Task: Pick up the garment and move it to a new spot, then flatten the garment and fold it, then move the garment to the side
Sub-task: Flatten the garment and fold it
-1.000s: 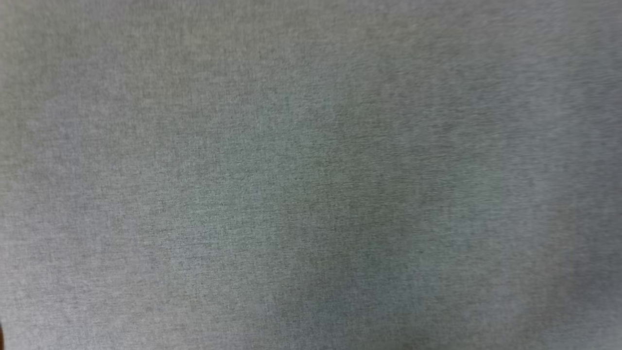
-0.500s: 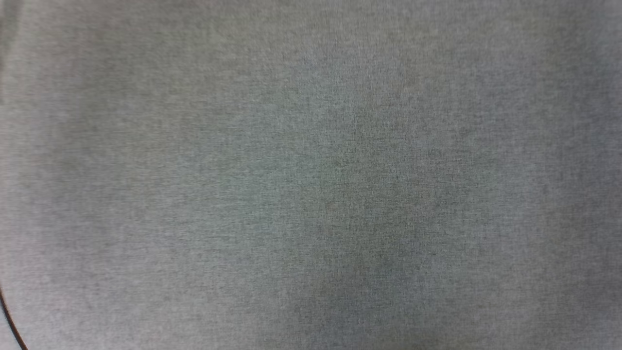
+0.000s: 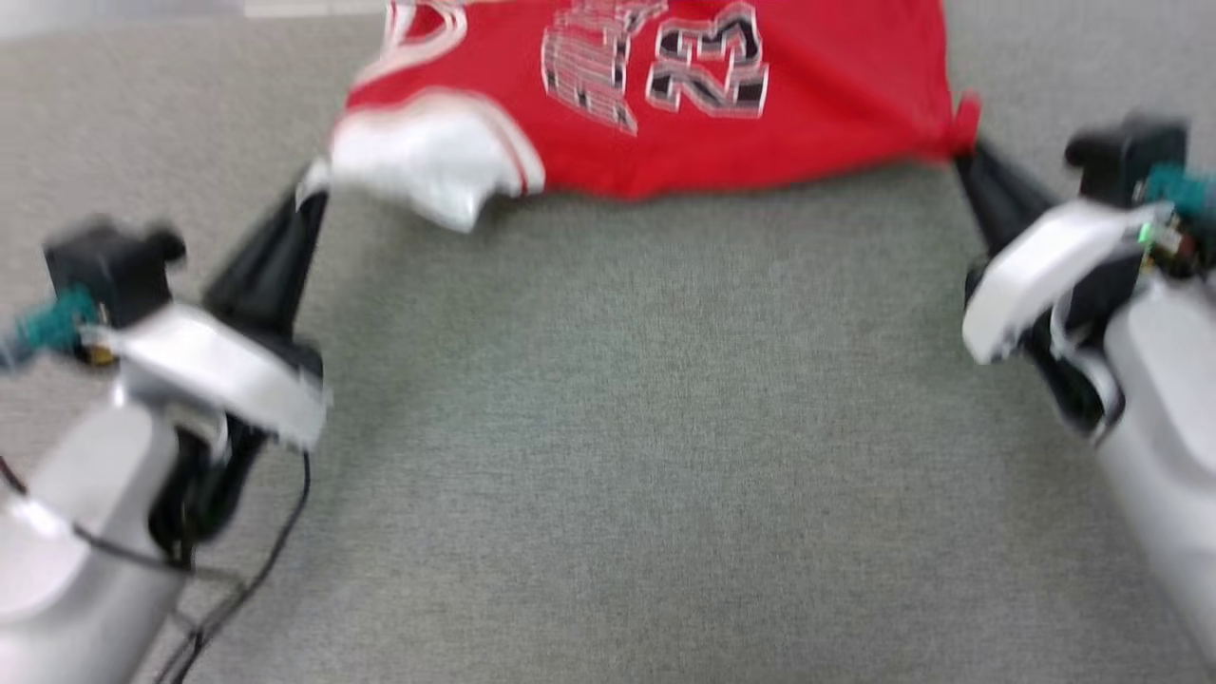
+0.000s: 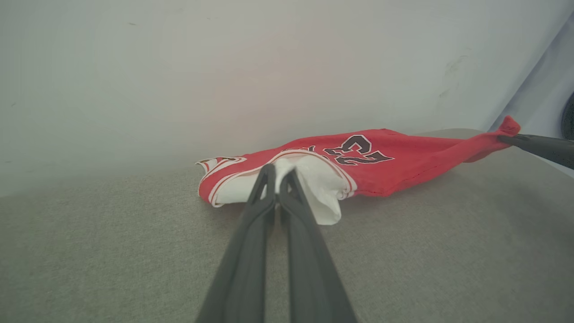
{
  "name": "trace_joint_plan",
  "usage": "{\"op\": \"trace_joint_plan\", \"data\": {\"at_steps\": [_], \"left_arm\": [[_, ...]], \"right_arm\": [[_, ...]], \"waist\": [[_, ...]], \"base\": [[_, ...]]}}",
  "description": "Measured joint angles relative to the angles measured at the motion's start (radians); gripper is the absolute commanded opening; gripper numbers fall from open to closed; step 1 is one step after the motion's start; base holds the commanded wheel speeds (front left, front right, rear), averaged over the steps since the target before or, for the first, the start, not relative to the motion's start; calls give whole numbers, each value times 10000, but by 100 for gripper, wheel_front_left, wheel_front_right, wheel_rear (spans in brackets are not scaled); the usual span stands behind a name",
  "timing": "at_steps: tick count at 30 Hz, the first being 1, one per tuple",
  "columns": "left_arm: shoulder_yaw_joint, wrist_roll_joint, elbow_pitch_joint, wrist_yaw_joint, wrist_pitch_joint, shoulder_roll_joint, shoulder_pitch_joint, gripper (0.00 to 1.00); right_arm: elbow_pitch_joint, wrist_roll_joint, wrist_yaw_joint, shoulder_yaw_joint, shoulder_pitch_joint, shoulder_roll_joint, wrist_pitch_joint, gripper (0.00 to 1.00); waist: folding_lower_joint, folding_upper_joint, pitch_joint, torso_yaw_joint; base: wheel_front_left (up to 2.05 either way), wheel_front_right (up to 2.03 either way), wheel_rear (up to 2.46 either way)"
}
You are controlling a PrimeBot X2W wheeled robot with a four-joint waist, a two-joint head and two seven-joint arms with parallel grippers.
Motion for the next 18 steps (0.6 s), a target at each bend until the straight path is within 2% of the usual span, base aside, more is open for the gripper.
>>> {"op": "trace_joint_plan", "data": {"at_steps": [7,15,18], "left_arm": [[-303,-522,-1244,470,221,943,2777,0],[-1049,-813,-2587,740,934,1841,4968,0],[-1344,-846,-2943,826,1124,1985,5552,0]], "right_arm": [[-556,1129,0,884,1828,-848,244,0],[-798,2224,2,1037,3554,-1749,654,0],[-943,2713,2,941,4146,-2036,872,0]], "waist": [[-2,0,-1119,139],[-2,0,-2099,305],[-1,0,-2402,321]], "base": [[0,0,0],[0,0,0],[0,0,0]]}}
